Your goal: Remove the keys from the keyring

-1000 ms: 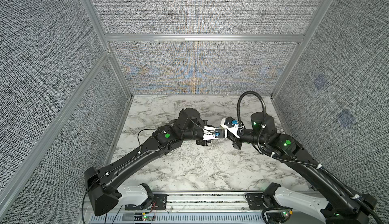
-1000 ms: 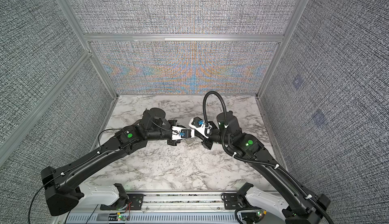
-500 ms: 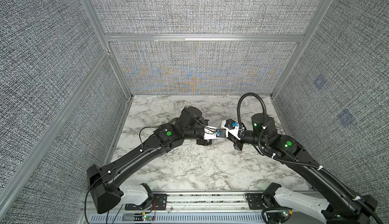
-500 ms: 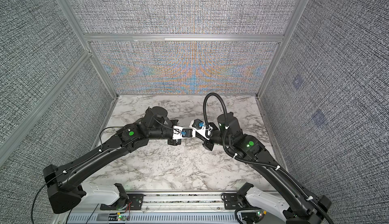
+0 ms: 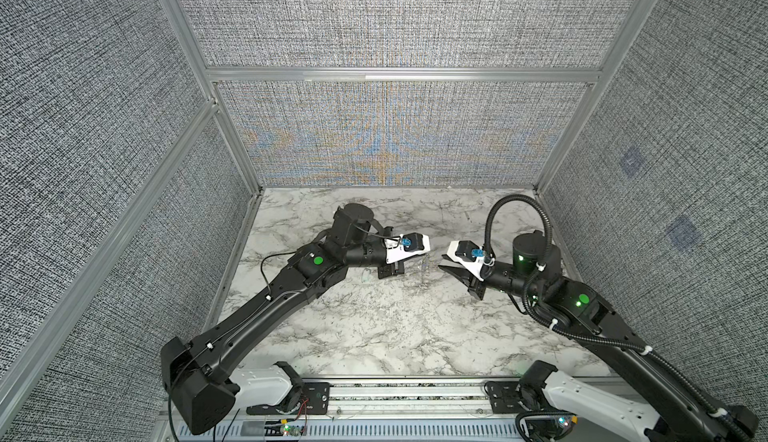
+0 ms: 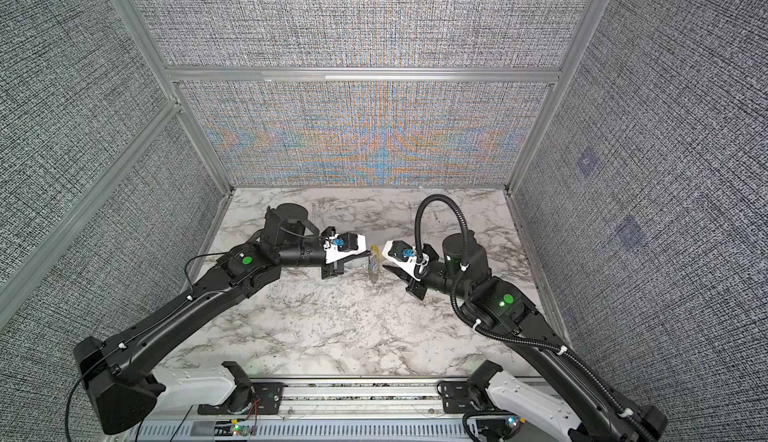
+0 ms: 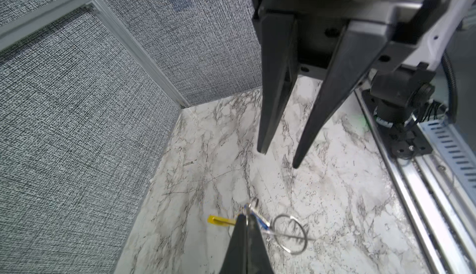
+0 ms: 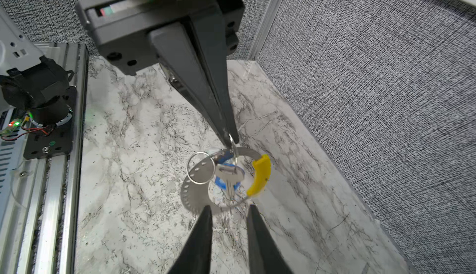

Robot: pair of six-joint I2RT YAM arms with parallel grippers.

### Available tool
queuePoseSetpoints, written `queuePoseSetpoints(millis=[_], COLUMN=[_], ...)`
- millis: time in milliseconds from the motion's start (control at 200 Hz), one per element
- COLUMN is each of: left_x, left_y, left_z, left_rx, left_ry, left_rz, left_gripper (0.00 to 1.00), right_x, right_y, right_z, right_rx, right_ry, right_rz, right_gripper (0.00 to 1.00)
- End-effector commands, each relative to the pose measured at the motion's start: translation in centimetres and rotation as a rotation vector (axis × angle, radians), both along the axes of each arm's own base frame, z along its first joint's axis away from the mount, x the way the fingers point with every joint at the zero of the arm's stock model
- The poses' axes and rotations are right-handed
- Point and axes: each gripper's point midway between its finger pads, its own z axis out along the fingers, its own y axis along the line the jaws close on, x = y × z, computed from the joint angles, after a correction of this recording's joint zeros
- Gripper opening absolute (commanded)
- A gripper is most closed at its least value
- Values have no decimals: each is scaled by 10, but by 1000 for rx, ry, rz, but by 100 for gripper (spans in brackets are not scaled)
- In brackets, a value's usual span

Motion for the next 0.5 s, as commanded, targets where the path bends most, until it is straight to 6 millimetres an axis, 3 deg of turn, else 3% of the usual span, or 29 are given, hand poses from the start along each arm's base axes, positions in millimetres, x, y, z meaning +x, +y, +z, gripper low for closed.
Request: queuePoseSetpoints(millis=[0, 490], left_x=[-8, -10], left_y=[-2, 7], left_z=[34, 50], left_rx=[-172, -383], left_ry=[47, 133], left_rz=[-68, -95], left_gripper=[0, 0], right_x=[4, 6], right_y=[2, 12], right_z=[12, 30], right_rx=[31, 134], right_ry=[-49, -67], right_rz=[-9, 21], right_gripper=[28, 31])
